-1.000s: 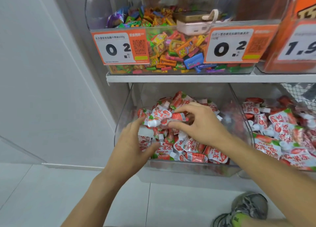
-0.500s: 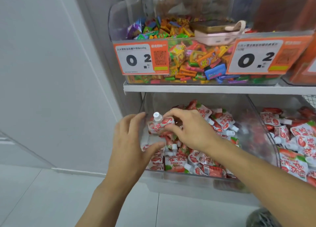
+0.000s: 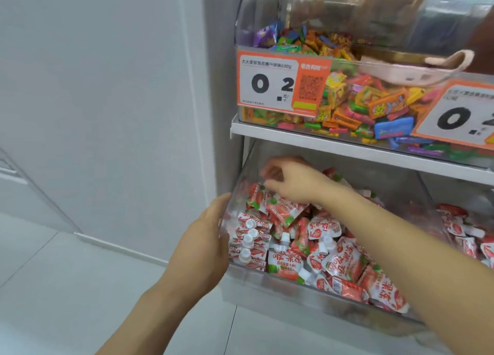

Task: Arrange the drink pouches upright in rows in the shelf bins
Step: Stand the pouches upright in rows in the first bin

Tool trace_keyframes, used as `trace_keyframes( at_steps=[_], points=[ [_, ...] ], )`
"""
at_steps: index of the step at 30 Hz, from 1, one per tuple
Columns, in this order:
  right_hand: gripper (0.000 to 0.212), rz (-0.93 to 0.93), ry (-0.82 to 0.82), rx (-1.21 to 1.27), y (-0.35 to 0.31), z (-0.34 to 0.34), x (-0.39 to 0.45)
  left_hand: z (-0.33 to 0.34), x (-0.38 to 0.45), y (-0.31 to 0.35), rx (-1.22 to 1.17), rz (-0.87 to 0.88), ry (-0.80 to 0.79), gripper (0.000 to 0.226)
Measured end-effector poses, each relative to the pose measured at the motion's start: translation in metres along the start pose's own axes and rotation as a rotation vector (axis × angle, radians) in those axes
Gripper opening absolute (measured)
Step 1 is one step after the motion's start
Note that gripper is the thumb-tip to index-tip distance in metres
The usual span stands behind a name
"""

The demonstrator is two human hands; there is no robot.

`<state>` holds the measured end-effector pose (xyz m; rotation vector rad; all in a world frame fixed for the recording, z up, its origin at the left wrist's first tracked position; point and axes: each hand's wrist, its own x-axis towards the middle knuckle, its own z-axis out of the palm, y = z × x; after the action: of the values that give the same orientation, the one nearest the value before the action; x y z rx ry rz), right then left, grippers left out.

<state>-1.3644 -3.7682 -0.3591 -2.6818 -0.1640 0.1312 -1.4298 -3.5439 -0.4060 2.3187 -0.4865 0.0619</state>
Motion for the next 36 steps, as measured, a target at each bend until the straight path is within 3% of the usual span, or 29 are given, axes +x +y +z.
trace_keyframes(
  at_steps=[2, 5, 11, 25, 30, 36],
  points=[
    [0.048, -0.007, -0.028, -0.148, 0.004, 0.006, 0.018, 0.000, 0.000, 0.000, -0.025, -0.005, 0.007, 0.063],
    [0.079, 0.064, -0.276, -0.315, 0.015, 0.028, 0.038, 0.000, 0.001, 0.000, -0.055, -0.014, 0.014, 0.063],
    [0.093, 0.080, -0.317, -0.262, 0.019, 0.037, 0.054, 0.004, 0.000, 0.003, -0.039, -0.012, 0.009, 0.067],
    [0.045, -0.194, 0.025, -0.046, 0.030, 0.035, 0.010, 0.001, -0.001, 0.012, -0.004, -0.048, -0.007, 0.068],
    [0.050, -0.229, -0.017, -0.185, 0.045, 0.026, -0.001, 0.000, 0.000, 0.010, 0.013, -0.043, -0.018, 0.071],
    [0.036, -0.238, -0.084, -0.342, 0.045, 0.020, -0.011, -0.003, 0.002, 0.012, 0.006, -0.052, -0.045, 0.070]
  ],
)
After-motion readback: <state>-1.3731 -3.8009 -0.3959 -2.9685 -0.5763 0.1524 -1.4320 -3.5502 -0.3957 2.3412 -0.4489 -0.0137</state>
